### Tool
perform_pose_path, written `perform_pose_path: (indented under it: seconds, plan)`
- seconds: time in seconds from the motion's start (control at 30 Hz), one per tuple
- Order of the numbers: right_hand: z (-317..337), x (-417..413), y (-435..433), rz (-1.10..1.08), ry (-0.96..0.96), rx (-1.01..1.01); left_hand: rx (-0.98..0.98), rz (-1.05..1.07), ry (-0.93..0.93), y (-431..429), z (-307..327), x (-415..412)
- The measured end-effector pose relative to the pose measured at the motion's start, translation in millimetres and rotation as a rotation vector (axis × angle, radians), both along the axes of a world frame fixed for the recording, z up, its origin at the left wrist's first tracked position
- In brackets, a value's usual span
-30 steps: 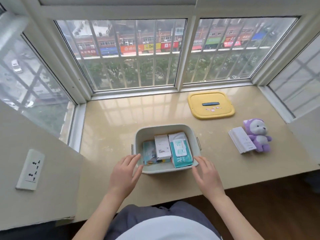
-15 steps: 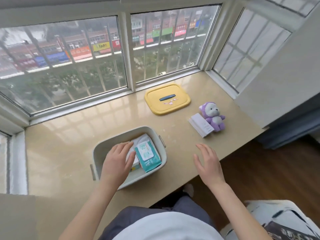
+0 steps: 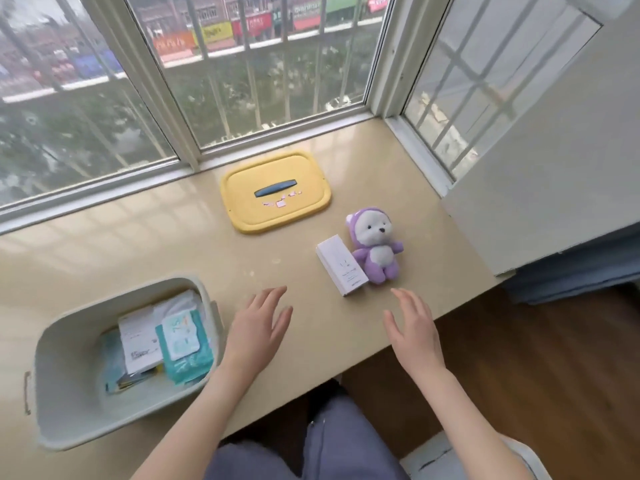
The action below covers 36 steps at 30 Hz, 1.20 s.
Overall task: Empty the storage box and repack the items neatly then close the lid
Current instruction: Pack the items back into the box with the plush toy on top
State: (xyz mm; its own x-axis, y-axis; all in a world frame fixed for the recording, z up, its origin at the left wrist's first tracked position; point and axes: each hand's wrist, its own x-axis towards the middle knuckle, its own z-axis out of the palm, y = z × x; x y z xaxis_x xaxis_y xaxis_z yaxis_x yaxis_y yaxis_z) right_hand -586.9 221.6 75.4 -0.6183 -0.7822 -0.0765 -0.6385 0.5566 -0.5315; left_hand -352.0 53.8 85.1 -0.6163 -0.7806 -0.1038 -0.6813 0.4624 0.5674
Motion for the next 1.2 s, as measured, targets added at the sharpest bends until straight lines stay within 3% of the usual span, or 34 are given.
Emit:
perform_pose_path:
  seconds: [0.2,0.53,0.73,1.03,1.2]
  plan:
    - [-48,-84,-40,-0.031,-0.108,0.006,0.013,0.041,-0.028,-15,-31,-105]
    - [-156,-160,-107,-0.090,-0.216,0.077,0.308,0.287,-0.009,-39,-151,-186]
    - [-190,-170,-126,-0.153,-0.323,0.094,0.566,0.590,0.052,-36,-206,-214]
    - [-196,-176,-138,-0.201,-0.474,0.058,0.655,0.669,0.180,-35,-223,-230]
    - [-201,-169,-139,-0.221,-0.503,0.024,0.796,0.709,0.391,-36,-216,-233]
